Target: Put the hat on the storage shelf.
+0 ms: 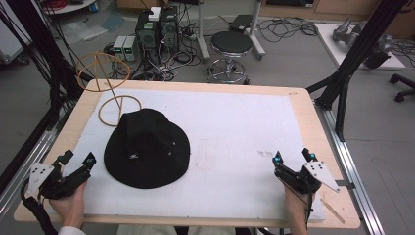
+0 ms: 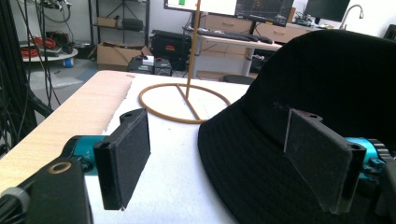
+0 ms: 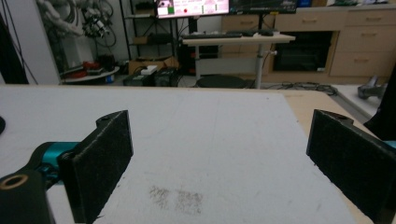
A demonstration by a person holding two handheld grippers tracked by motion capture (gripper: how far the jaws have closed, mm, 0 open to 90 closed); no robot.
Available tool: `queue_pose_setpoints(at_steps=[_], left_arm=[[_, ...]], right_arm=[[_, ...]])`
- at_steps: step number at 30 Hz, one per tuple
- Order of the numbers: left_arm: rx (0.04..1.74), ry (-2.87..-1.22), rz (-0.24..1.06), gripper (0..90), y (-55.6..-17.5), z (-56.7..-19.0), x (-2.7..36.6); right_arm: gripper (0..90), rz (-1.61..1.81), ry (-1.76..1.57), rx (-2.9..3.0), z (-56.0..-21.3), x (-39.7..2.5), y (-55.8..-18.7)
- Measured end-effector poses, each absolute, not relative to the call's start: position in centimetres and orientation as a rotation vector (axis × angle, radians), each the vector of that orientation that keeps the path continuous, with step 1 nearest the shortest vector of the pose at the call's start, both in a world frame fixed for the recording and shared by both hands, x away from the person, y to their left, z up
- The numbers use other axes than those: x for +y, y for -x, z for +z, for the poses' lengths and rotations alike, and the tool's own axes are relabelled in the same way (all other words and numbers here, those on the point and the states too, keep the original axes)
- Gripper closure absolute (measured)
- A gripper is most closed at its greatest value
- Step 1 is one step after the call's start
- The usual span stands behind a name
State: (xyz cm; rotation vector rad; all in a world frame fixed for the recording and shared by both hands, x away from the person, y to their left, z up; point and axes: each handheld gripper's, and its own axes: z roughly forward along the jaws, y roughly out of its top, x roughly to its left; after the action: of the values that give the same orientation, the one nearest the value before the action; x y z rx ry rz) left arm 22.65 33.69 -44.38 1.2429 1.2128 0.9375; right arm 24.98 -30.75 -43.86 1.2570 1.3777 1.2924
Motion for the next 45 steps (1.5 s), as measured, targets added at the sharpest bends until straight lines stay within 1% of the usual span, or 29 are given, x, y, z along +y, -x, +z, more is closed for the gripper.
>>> queue_pose_setpoints(at_steps=[29, 45], left_arm=[[1.211, -1.248, 0.926, 22.9, -22.82, -44.43, 33.66], [1.204, -1.253, 0.942, 22.4, -22.84, -44.28, 33.53]], right_arm=[[6.3, 1.297, -1.255, 1.379, -43.96, -30.87, -24.92], [6.3, 1.297, -1.262, 1.404, -44.05, -30.82, -25.0]])
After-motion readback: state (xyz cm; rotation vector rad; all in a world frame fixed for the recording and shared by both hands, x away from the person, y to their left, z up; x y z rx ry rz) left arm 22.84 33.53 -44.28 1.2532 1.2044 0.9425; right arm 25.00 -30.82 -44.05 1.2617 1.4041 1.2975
